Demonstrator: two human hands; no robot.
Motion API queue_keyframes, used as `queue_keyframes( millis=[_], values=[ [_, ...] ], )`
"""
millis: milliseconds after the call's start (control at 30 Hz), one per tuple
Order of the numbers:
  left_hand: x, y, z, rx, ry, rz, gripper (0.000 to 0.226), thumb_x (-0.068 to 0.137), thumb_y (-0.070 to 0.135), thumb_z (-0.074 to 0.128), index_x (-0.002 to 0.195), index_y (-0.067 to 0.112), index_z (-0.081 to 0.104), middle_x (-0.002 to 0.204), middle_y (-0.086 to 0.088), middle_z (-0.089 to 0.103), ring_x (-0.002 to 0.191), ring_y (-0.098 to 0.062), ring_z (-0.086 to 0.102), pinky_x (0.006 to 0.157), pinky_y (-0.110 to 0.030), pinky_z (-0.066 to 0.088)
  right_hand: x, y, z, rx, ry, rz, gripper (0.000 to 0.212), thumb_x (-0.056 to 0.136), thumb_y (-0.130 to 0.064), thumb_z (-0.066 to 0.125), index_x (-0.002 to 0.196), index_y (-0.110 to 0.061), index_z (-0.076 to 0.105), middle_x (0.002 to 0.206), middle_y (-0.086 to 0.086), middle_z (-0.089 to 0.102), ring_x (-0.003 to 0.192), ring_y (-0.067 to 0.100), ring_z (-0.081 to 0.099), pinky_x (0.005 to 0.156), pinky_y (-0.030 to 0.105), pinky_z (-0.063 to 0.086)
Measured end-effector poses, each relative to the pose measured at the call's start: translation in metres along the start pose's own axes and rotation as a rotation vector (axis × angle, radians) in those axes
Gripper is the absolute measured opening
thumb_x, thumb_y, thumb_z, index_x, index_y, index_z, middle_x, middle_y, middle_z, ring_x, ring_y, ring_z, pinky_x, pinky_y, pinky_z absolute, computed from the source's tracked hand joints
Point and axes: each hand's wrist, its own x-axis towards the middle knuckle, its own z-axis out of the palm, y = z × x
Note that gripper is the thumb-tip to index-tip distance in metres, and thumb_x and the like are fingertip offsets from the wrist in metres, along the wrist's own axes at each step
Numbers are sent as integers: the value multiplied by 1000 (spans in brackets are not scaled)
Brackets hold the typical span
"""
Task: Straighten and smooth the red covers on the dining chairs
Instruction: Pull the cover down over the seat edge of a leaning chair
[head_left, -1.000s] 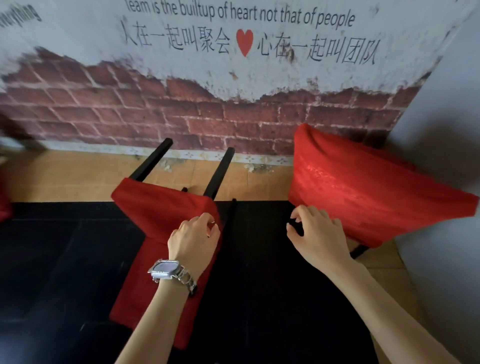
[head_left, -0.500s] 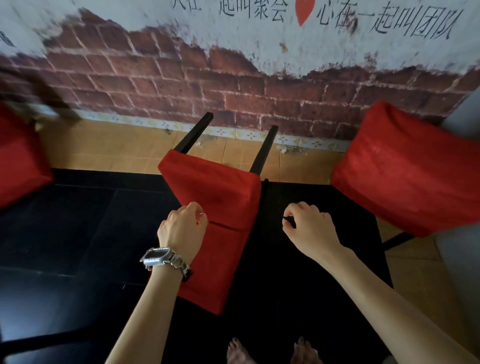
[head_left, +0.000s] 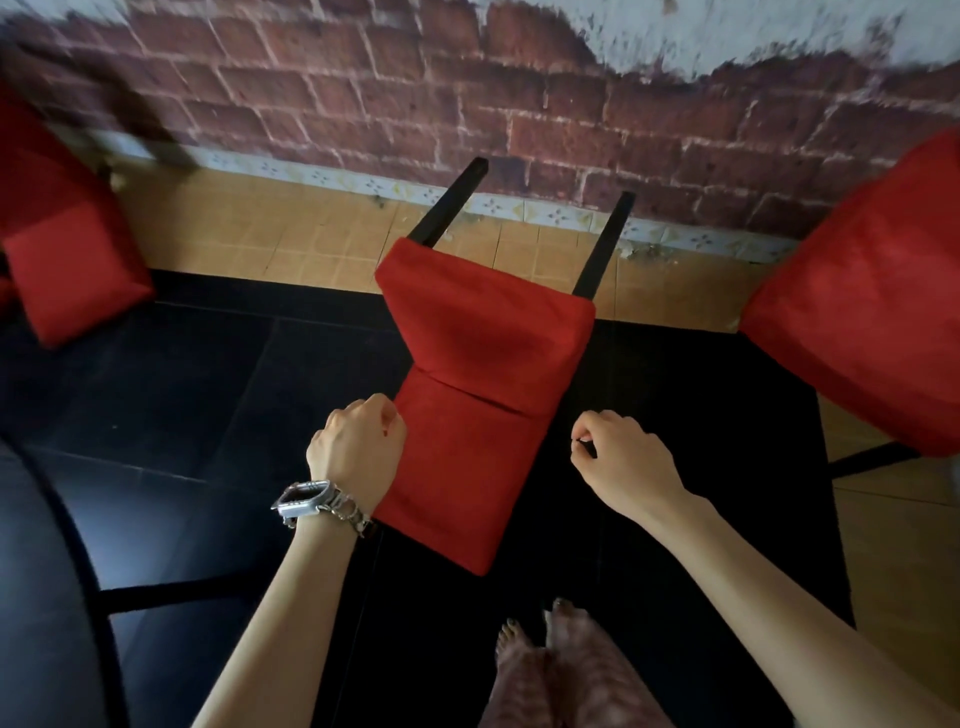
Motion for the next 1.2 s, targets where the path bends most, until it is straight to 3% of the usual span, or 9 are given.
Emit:
queue_keyframes(
  millis=[433,800,967,1200],
  values=[
    [14,-17,23,-30,-11,-134,23,94,34,44,101,26,64,100,3,65,81,-19,51,69,-32,36,46,7,17,-9,-155,-57,19,98,-24,44,109,-15,57,114,2,57,103,22,54,85,39,47],
    [18,-83,72,-45,-97,-245,23,93,35,44,101,28,64,99,3,66,78,-18,49,67,-32,35,76,-6,84,-69,-340,-47,19,98,-23,44,109,-14,56,114,3,56,103,23,54,87,40,45],
    [35,-111,101,-24,-169,-251,25,94,30,41,101,24,64,96,-3,64,77,-24,51,68,-33,37,85,-19,126,-115,-274,-32,19,97,-24,45,110,-16,58,114,2,57,104,24,54,89,40,40],
    [63,-143,143,-24,-159,-168,26,95,27,42,110,18,61,108,-5,64,100,-29,57,85,-43,46,97,-40,198,-117,-169,-21,23,96,-29,48,114,-18,58,121,2,54,114,24,49,107,50,26]
  ],
)
